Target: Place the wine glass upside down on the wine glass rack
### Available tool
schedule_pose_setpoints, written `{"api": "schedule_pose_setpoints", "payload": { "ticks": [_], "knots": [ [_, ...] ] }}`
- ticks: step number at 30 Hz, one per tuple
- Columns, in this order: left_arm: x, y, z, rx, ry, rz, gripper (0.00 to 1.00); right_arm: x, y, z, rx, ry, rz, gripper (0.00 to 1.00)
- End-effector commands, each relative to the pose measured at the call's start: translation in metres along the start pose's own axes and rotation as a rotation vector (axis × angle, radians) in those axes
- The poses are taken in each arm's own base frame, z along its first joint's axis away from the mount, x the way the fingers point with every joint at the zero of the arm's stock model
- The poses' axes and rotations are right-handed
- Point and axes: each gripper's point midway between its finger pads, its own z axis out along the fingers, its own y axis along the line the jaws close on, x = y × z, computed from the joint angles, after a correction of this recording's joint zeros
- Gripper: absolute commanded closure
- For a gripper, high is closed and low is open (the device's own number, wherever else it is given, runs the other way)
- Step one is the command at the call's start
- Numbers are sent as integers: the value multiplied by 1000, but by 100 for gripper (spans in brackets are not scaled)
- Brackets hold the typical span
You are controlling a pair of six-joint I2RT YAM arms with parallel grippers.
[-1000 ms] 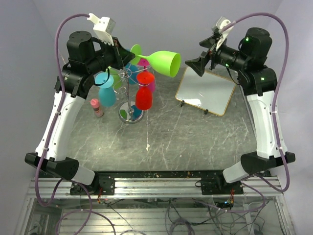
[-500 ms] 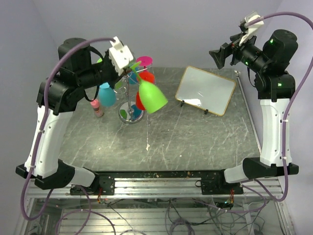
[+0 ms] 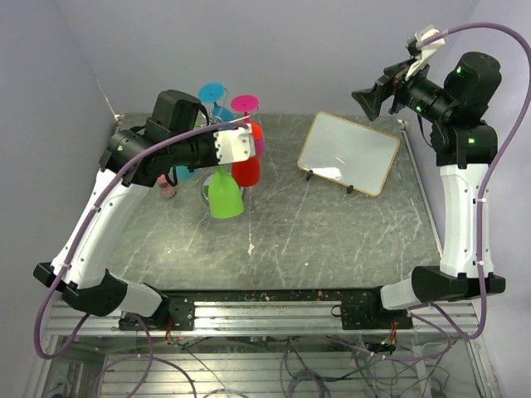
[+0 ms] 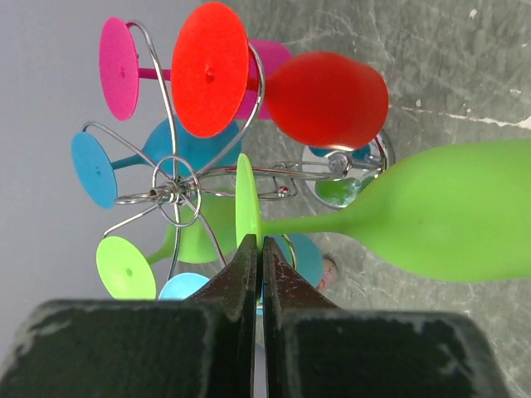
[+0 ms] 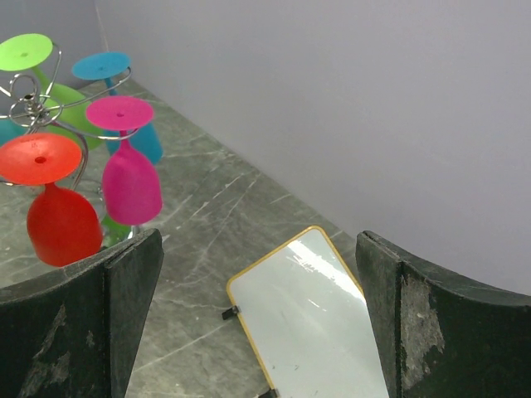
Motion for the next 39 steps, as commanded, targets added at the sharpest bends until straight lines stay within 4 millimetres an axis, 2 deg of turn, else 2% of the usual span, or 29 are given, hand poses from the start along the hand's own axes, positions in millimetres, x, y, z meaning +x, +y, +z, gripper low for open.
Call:
{"api": "schedule_pose_setpoints", "payload": {
  "ticks": [1, 6, 12, 19, 31, 39],
  "knots": [
    [1, 13, 3, -77, 42, 50, 93, -6, 3, -1, -21, -27, 3, 0],
    [0, 18, 14, -120, 65, 41, 93, -4, 4, 0, -32, -25, 4, 0],
    [-1, 28, 17, -181, 87, 38, 93, -2, 5, 0, -39, -22, 5, 0],
    [15, 35, 23, -228, 185, 68, 93, 0, 6, 1, -45, -18, 8, 0],
    [31, 44, 21, -299, 285, 82, 93, 2, 8, 1, -57, -16, 12, 0],
    [35, 44, 10, -284, 319, 118, 93, 3, 8, 1, -59, -15, 10, 0]
  ]
}}
